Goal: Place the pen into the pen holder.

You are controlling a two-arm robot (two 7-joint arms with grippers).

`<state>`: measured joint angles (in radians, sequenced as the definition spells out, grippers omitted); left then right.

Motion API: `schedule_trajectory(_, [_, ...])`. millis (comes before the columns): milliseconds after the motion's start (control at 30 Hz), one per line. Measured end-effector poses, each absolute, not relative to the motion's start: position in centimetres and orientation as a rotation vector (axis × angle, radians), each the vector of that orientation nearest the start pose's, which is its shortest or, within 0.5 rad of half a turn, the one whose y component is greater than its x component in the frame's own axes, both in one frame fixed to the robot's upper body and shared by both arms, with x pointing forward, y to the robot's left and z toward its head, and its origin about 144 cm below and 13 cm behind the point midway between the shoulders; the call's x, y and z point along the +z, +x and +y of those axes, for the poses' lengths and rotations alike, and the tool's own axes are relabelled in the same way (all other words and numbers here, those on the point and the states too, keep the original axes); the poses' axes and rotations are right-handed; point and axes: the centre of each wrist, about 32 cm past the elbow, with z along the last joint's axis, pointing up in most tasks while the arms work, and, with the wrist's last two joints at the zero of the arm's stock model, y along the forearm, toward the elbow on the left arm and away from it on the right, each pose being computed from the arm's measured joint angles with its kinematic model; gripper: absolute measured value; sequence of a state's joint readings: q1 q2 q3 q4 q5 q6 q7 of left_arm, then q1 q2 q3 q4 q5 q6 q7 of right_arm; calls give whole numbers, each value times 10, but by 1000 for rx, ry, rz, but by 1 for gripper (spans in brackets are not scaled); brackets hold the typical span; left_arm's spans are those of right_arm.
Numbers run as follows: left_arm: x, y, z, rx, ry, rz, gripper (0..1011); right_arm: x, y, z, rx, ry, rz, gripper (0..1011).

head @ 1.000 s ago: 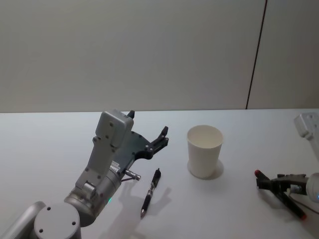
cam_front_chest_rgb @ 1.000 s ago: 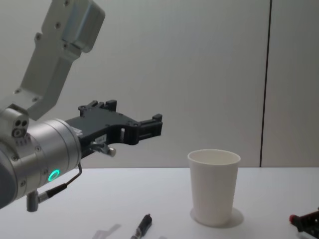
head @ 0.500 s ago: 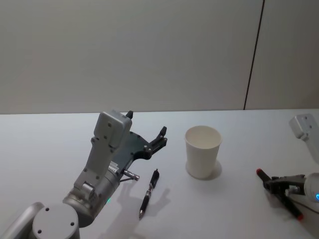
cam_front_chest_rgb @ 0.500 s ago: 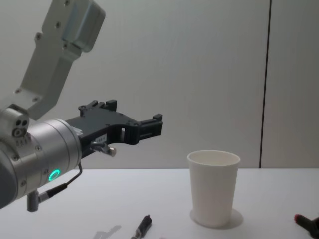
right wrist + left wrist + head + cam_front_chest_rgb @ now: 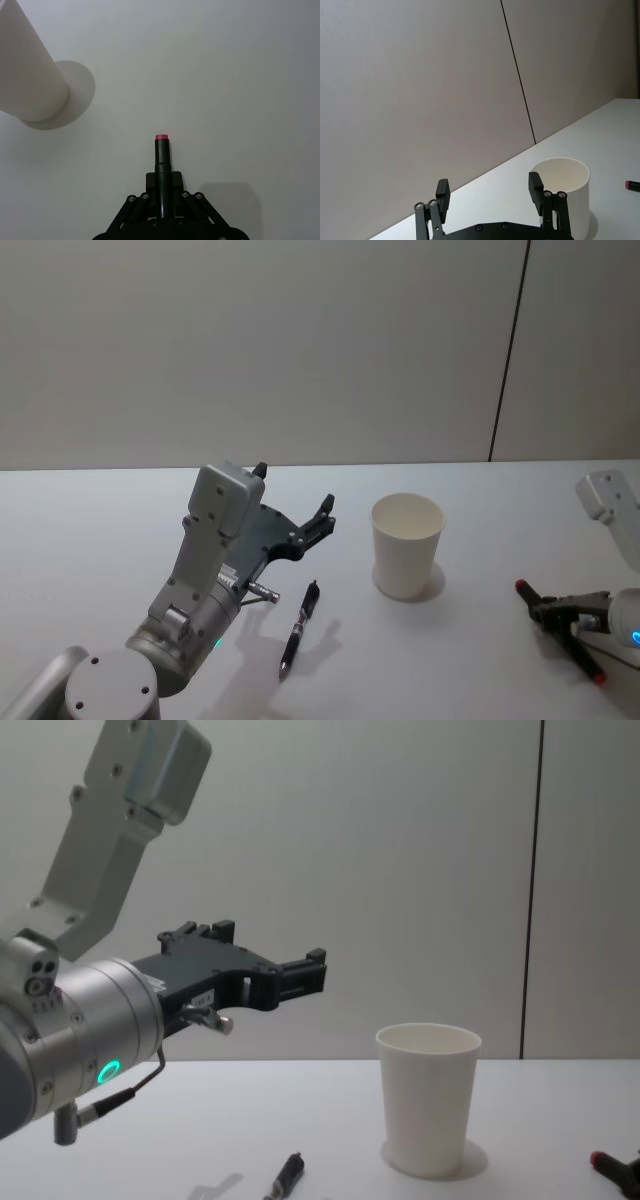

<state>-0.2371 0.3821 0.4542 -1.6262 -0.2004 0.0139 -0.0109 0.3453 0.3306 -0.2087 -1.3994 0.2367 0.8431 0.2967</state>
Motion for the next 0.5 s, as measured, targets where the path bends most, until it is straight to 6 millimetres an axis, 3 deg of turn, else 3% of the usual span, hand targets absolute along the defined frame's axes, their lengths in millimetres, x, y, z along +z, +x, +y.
schedule_trajectory(500, [1204, 492, 198, 1124, 61, -268, 1004, 1221, 540, -272, -1179, -574, 349, 167])
